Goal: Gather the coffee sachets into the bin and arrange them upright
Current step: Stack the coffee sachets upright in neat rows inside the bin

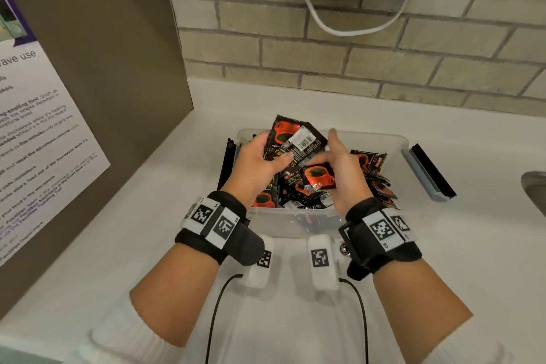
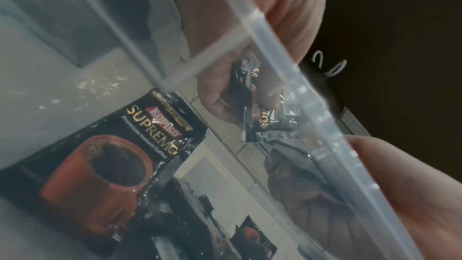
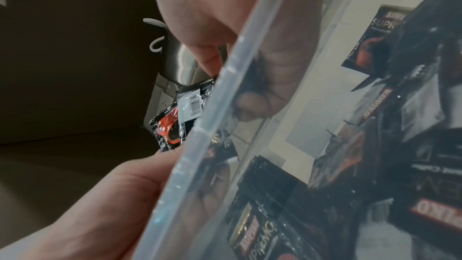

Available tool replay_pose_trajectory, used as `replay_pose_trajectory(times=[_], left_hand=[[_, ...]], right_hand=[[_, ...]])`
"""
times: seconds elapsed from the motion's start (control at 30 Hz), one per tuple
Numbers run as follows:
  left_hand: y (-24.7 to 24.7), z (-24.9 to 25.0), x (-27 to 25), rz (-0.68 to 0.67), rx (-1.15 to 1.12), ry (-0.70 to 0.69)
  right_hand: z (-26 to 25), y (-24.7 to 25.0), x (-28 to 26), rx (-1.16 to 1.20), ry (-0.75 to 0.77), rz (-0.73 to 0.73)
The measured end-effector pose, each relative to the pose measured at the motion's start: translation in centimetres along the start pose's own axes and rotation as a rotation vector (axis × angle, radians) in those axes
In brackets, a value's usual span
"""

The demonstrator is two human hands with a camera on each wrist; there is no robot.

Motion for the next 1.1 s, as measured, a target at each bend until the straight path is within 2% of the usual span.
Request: replay_pose_trajectory(times=[0.07, 0.13, 0.23, 0.37, 0.5, 0.67, 0.8, 0.9, 1.0, 1.1], left_hand=[[-0.2, 0.1, -0.1, -0.025, 0.042, -0.013], [0.0, 0.3, -0.1, -0.004, 0.039, -0.041], [0.3, 0.6, -0.1, 0.020, -0.009, -0.062], [-0.3, 0.7, -0.2, -0.021, -0.033, -0.049], [0.7, 0.0, 0.5, 0.089, -0.139, -0.001], [0.7, 0.3, 0.5, 0.114, -0.150, -0.042], [1.8, 0.1, 0.5, 0.239, -0.164, -0.027], [1.7, -0.3, 0.6, 0.224, -0.106, 0.010], [0.8, 0.0, 0.5, 0.113, -0.027, -0.021], [-0.1, 1.0, 0.4, 0.005, 0.373, -0.210]], right_hand=[[0.5, -0.3, 0.1, 0.006, -0.122, -0.092], [0.8, -0.2, -0.1, -0.065, -0.227, -0.103], [0.8, -0.9, -0.9, -0.132, -0.301, -0.158], [0.2, -0.7, -0.9, 0.100, -0.203, -0.090], [0.3, -0.4, -0.6, -0.018, -0.124, -0.083], [-0.3, -0.1, -0.2, -0.250, 0.055, 0.091], [-0.5, 0.7, 0.0, -0.241, 0.101, 0.190], [-0.6, 1.0, 0.0, -0.175, 0.153, 0.208], [-0.8, 0.8, -0.2, -0.156, 0.195, 0.179], [-1.0, 0.0, -0.4, -0.135, 0.147, 0.092]])
Point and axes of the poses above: each hand's wrist, its own x-axis towards the middle knuckle, its own y-axis out of the back of the hand, z = x × y, the point moved 6 cm from there along x, towards the middle knuckle, and after that the axes turned 4 degrees about x, right-handed, at the moved point
